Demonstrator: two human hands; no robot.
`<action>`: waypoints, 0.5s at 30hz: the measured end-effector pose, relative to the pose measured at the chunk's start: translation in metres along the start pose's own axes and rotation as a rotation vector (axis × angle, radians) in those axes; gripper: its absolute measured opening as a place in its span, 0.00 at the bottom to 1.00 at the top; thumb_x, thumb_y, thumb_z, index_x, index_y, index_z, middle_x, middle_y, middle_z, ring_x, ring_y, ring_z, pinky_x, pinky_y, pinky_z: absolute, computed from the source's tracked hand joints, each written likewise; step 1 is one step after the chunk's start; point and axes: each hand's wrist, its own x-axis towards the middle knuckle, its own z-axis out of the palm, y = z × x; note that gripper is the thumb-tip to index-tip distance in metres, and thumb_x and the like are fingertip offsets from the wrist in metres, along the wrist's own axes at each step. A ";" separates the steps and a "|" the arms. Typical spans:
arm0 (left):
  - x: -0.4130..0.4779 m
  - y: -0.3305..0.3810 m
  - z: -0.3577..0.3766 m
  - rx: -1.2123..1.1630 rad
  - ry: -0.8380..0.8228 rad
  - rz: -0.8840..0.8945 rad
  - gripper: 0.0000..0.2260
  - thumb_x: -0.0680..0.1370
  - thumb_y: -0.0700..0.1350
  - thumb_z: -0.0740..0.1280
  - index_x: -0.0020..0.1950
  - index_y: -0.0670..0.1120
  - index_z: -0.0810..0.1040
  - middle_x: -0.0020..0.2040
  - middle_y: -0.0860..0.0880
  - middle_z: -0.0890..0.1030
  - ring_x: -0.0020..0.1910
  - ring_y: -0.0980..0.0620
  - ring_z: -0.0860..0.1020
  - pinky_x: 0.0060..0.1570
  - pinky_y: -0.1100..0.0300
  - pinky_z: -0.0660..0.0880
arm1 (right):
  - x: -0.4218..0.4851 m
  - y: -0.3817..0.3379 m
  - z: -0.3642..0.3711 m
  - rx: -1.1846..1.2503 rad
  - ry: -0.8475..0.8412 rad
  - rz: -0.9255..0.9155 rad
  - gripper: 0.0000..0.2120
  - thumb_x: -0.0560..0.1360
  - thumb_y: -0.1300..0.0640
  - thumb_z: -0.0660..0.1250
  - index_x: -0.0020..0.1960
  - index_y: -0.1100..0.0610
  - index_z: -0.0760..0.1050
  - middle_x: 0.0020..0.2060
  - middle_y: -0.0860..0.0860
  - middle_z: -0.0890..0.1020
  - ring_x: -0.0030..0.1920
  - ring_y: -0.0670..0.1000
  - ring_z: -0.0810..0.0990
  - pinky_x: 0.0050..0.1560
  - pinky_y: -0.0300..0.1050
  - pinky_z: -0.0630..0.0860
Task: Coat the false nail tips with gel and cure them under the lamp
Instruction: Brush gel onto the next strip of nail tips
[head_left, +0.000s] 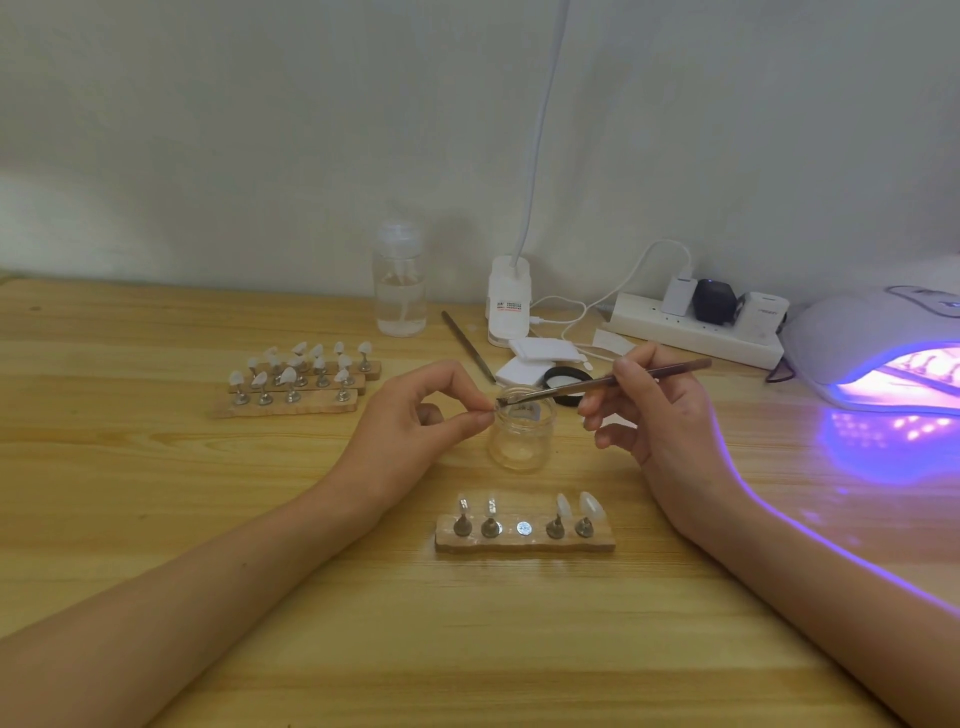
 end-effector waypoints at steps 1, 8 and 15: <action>0.000 0.000 0.000 -0.001 0.001 -0.001 0.05 0.74 0.39 0.74 0.41 0.46 0.80 0.37 0.62 0.80 0.25 0.60 0.64 0.30 0.72 0.65 | 0.001 0.001 -0.001 -0.013 0.026 0.012 0.08 0.79 0.55 0.63 0.44 0.57 0.71 0.33 0.55 0.83 0.33 0.50 0.81 0.30 0.40 0.76; 0.000 0.001 0.000 -0.003 0.000 -0.008 0.05 0.74 0.39 0.74 0.42 0.46 0.80 0.39 0.60 0.81 0.25 0.60 0.64 0.29 0.71 0.65 | 0.001 -0.001 0.000 0.024 -0.006 0.000 0.08 0.76 0.52 0.64 0.44 0.56 0.71 0.34 0.55 0.83 0.33 0.50 0.81 0.30 0.39 0.76; -0.001 0.000 0.000 -0.001 -0.004 -0.013 0.06 0.74 0.40 0.74 0.41 0.48 0.80 0.36 0.61 0.80 0.25 0.60 0.64 0.29 0.72 0.65 | 0.002 0.000 -0.001 0.034 0.020 -0.002 0.07 0.78 0.53 0.63 0.44 0.56 0.71 0.33 0.55 0.83 0.33 0.50 0.80 0.31 0.39 0.76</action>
